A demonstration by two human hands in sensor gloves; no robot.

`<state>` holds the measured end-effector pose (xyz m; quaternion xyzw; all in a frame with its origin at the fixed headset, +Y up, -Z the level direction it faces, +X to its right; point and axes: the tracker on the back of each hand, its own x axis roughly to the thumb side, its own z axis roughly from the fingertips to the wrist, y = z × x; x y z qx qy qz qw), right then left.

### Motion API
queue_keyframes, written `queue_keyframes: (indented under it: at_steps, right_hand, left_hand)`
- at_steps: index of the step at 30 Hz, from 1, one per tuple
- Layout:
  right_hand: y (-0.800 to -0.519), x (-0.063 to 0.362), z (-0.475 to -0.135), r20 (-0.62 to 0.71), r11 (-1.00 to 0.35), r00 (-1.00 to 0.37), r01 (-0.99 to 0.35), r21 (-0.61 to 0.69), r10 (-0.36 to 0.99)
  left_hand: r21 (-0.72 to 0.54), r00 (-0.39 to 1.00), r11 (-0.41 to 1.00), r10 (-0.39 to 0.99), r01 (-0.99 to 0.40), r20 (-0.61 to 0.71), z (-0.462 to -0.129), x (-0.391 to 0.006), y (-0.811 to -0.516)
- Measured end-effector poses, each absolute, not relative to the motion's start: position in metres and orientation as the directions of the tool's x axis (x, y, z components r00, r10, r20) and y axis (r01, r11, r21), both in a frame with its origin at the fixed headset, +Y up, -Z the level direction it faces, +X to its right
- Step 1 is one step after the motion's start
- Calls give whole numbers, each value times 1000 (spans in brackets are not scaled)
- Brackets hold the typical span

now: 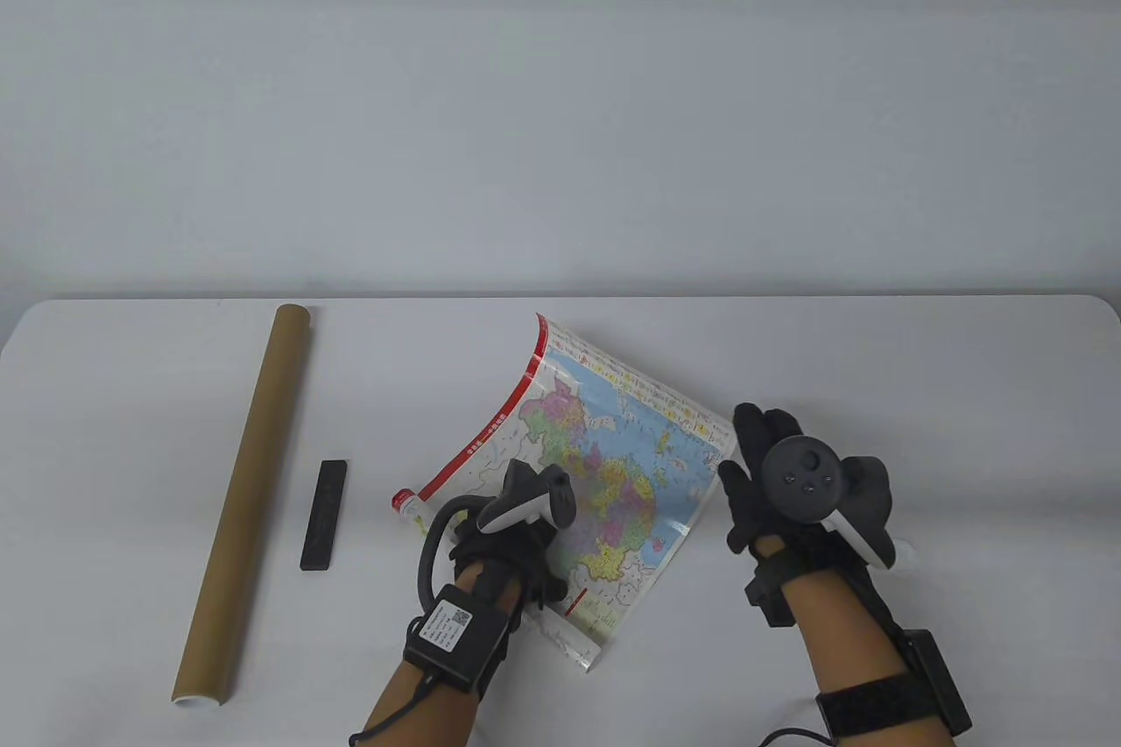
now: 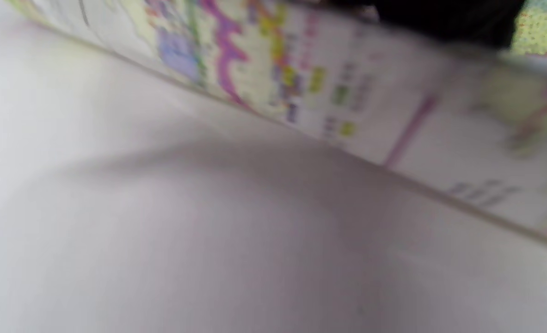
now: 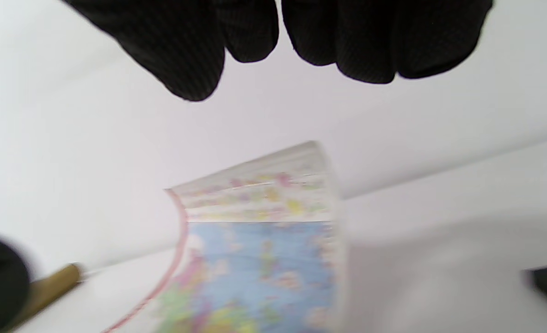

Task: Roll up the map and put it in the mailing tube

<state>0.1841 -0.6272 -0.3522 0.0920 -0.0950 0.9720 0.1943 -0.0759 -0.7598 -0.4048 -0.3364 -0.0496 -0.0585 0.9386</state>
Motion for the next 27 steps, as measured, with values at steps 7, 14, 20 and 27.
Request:
queue_keyframes:
  at_steps: [7,14,20,27]
  right_hand:
    - [-649,121,-329,490,-883,-759,-468,49,429]
    - [-709,79,-326,587,-954,-754,-196,225,293]
    - [-744,73,-331,570,-960,-799,-33,277,192]
    - [-748,82,-337,536,-966,-818,-86,243,208]
  left_hand:
    - [-589,991,798,-70,126,116,-402,-80,-761]
    - [-582,995,809,-28,79,96,-402,-86,-762]
    - [-534,995,843,-7,57,96,-400,-88,-762]
    - [-574,981,809,190,-128,49,-389,-101,-739]
